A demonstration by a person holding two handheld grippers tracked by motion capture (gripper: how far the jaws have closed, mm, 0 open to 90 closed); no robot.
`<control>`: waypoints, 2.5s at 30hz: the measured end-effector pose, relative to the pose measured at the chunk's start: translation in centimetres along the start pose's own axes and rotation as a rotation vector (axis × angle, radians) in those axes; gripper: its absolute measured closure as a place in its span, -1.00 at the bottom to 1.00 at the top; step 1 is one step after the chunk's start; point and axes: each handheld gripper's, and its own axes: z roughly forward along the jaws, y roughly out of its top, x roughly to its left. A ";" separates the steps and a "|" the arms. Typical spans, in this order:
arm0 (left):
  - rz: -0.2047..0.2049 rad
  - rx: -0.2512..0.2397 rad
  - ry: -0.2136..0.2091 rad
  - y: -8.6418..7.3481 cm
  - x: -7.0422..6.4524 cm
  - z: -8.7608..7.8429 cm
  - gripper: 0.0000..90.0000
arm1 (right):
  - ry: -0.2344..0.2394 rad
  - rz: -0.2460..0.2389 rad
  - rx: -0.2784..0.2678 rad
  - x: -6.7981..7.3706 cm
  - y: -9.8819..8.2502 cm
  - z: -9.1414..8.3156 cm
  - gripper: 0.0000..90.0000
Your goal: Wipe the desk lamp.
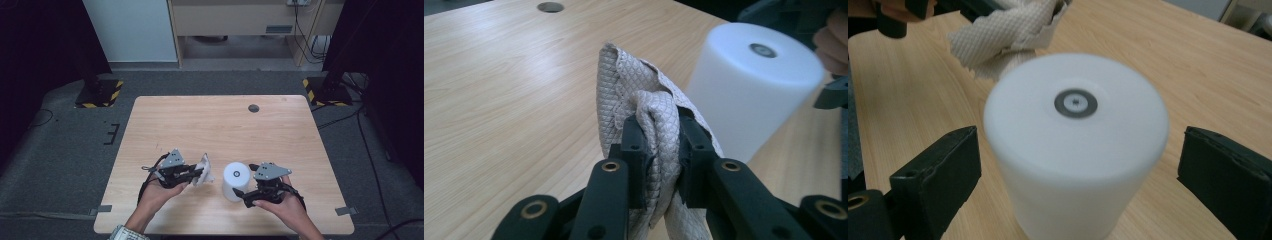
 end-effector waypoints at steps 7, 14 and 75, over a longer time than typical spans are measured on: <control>0.001 0.011 0.051 -0.6 0.9 -0.4 0.68 | 0.000 -0.006 0.043 -0.4 -1.1 -0.2 -0.90; -0.013 0.015 0.099 -1.0 1.7 -0.7 0.68 | -0.016 -0.018 0.108 -0.9 -2.3 -0.1 -0.86; -0.125 0.102 0.446 -3.4 9.4 1.6 0.48 | -0.279 0.199 0.267 -7.6 -5.9 -0.9 -0.78</control>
